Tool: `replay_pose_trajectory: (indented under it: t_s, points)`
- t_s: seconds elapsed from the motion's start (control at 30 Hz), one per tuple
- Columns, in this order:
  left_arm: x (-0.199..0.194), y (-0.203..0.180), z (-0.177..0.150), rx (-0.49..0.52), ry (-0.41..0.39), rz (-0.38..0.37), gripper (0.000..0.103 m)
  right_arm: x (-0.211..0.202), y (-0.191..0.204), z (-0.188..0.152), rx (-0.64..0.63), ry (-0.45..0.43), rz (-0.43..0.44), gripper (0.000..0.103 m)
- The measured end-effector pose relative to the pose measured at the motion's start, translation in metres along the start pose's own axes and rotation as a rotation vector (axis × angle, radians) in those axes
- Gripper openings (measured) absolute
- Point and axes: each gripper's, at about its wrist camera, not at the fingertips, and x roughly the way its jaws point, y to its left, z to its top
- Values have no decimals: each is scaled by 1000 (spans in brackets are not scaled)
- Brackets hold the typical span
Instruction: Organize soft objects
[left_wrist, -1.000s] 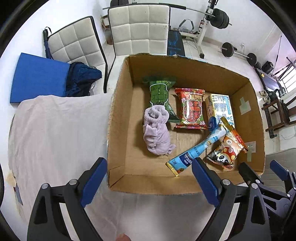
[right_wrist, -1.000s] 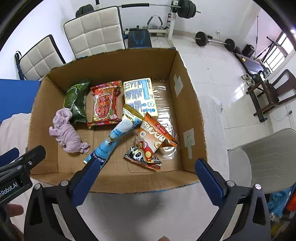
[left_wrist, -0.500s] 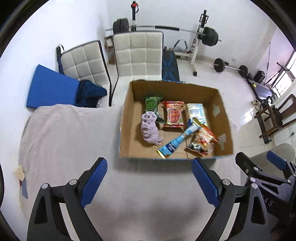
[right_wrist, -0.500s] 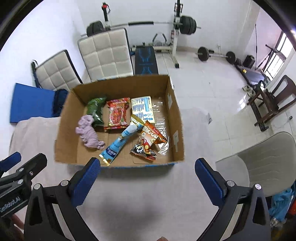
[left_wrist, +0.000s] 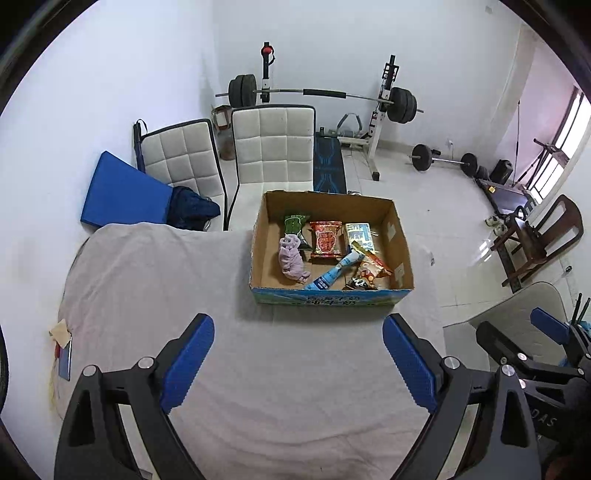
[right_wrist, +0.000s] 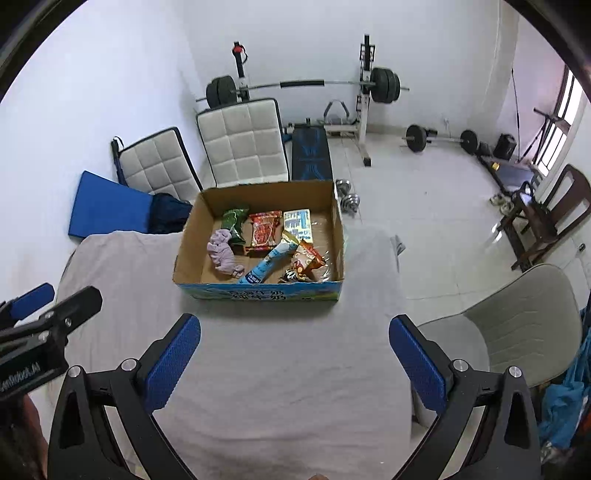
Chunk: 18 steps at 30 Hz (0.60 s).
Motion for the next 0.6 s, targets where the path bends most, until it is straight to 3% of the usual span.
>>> replay_pose_trajectory:
  t_s: [0.27,0.57,0.6]
  points:
    - [-37,-5,-14,-5,-30,-24,94,-65,-3,-24,-6,-27,20,103]
    - [-53,-15,-22,29,-59,-1,94,-92,-2,-34,-21,-28,2,103]
    - [-52,-15,-21,31,-63,3,98,-93,-2,-33,-21,-34,-3,103]
